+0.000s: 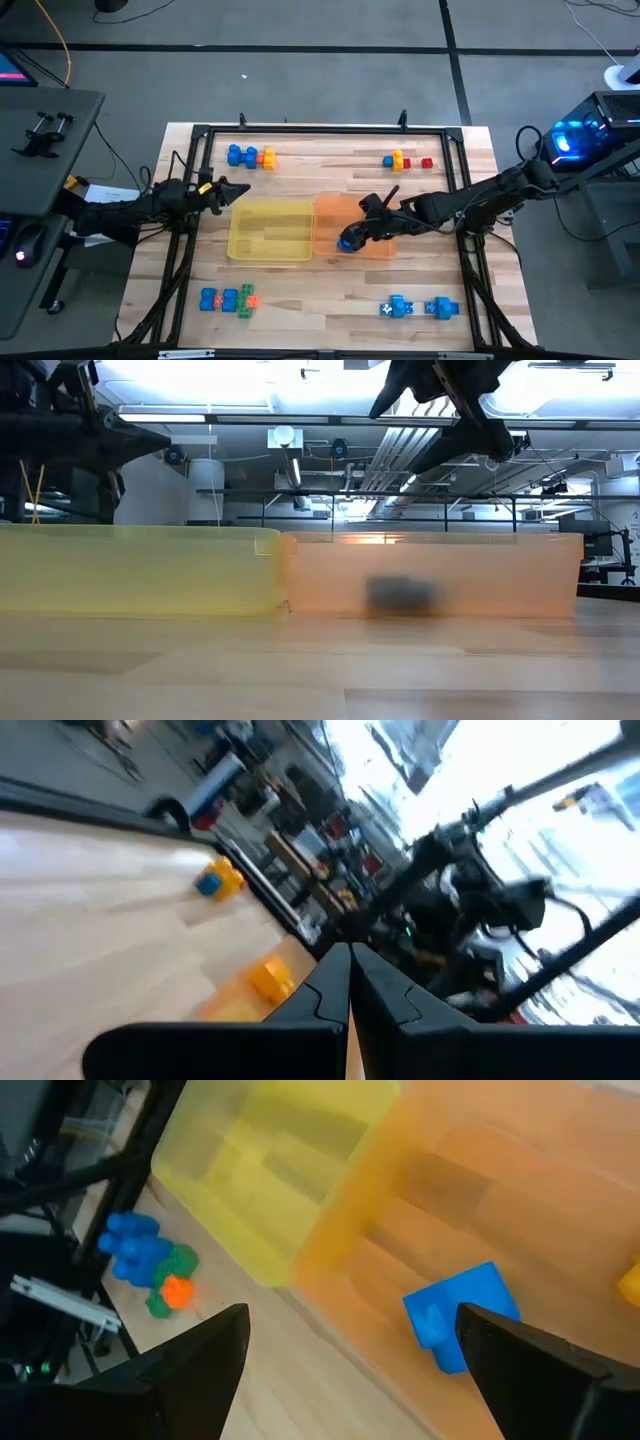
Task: Sort blocks by size
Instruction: Put the left large yellow game piece into the orange bin
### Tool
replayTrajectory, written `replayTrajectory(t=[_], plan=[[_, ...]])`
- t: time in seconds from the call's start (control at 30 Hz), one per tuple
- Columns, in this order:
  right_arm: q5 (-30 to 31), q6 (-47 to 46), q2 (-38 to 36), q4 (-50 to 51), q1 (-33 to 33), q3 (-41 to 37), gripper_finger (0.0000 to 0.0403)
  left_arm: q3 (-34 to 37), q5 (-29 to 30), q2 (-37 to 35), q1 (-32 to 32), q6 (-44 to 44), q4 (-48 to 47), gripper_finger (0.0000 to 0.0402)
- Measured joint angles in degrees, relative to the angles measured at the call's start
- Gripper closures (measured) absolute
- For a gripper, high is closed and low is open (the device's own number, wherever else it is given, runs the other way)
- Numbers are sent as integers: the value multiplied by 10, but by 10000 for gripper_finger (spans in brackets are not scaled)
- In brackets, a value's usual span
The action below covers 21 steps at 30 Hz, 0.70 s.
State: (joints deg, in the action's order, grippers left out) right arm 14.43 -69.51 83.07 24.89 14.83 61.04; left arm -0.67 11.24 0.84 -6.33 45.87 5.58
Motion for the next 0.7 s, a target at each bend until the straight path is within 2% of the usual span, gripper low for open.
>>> replayTrajectory(t=[0.13,0.23,0.33,0.43,0.53,0.7], plan=[[23,-10,0,-24,-2,0,55,0,57,3,0,62,45,401],[43,-21,0,-36,-10,0,55,-13,46,28,-1,65,97,392],[51,-30,0,-37,-37,0,55,-68,28,83,-1,19,86,365],[32,-13,0,-37,-82,0,55,-159,15,164,-11,-55,13,326],[-14,25,0,-37,-147,0,55,-272,8,261,-42,-131,-99,285],[-92,130,0,-54,-261,0,55,-448,25,449,-148,-235,-271,231]])
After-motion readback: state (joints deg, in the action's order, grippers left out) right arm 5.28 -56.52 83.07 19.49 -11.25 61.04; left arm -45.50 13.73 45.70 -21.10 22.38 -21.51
